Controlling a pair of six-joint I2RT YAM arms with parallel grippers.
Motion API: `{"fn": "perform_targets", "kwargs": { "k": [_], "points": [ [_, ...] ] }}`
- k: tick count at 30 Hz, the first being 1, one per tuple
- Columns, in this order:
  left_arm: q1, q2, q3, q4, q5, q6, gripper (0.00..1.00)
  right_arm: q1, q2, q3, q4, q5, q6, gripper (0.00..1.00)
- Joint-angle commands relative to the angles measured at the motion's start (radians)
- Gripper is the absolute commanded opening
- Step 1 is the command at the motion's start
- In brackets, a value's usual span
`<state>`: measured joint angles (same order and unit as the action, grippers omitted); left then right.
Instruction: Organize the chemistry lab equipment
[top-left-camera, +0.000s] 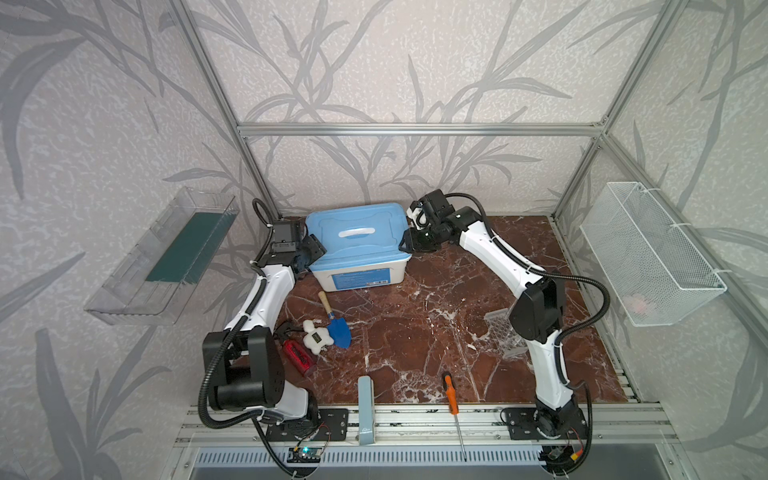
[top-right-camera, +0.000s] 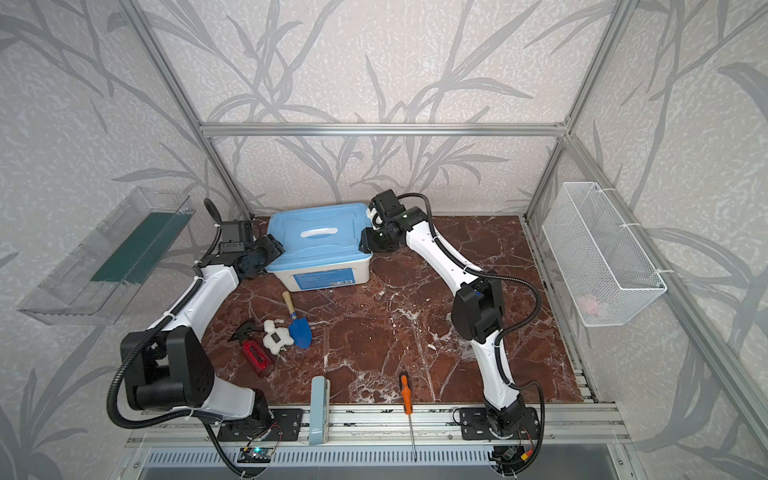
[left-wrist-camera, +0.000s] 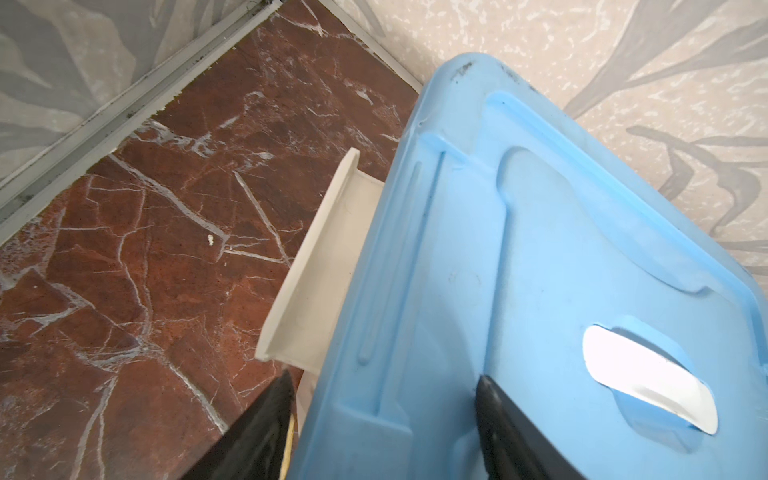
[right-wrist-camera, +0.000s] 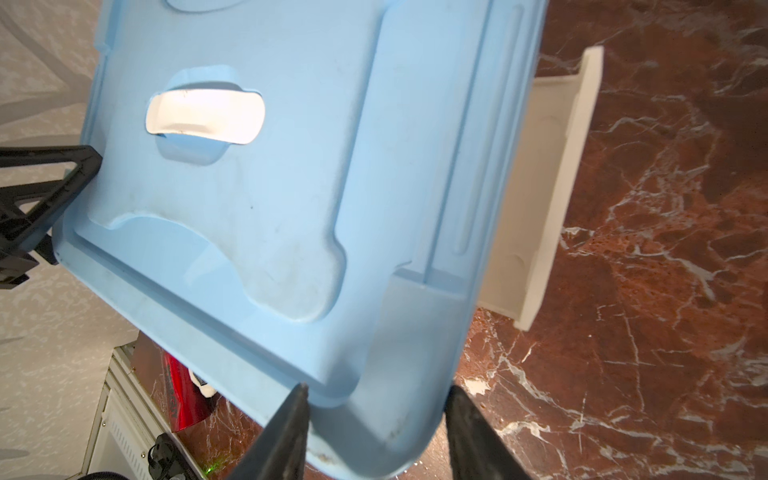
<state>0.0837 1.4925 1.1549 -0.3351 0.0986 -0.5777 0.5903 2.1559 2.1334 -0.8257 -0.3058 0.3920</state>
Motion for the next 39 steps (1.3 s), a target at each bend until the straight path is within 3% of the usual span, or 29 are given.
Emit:
{"fn": "perform_targets", "kwargs": {
  "k": [1, 13, 17, 24, 28, 33, 39],
  "points": [
    [-0.068, -0.006, -0.051, -0.098, 0.098, 0.001, 0.68, 0.003, -0.03, -0.123, -0.017, 0.007, -0.009, 0.51],
    [-0.221, 0.077, -0.038, -0.058, 0.102, -0.022, 0.66, -0.068, -0.087, -0.258, 0.002, 0.01, -0.015, 0.49],
    [-0.292, 0.096, -0.037, -0.028, 0.119, -0.045, 0.66, -0.075, -0.205, -0.389, 0.006, 0.09, -0.039, 0.48],
    [-0.379, 0.079, -0.035, 0.019, 0.177, -0.093, 0.66, -0.143, -0.399, -0.626, 0.043, 0.103, -0.038, 0.48],
    [-0.413, 0.055, -0.039, 0.033, 0.199, -0.11, 0.68, -0.174, -0.424, -0.688, 0.07, 0.112, -0.033, 0.49],
    [-0.403, 0.006, 0.008, -0.037, 0.118, -0.049, 0.74, -0.181, -0.426, -0.695, 0.057, 0.121, -0.036, 0.49],
    [-0.296, -0.056, 0.104, -0.153, 0.066, 0.03, 0.83, -0.184, -0.441, -0.738, 0.077, 0.142, -0.025, 0.49]
  ]
}}
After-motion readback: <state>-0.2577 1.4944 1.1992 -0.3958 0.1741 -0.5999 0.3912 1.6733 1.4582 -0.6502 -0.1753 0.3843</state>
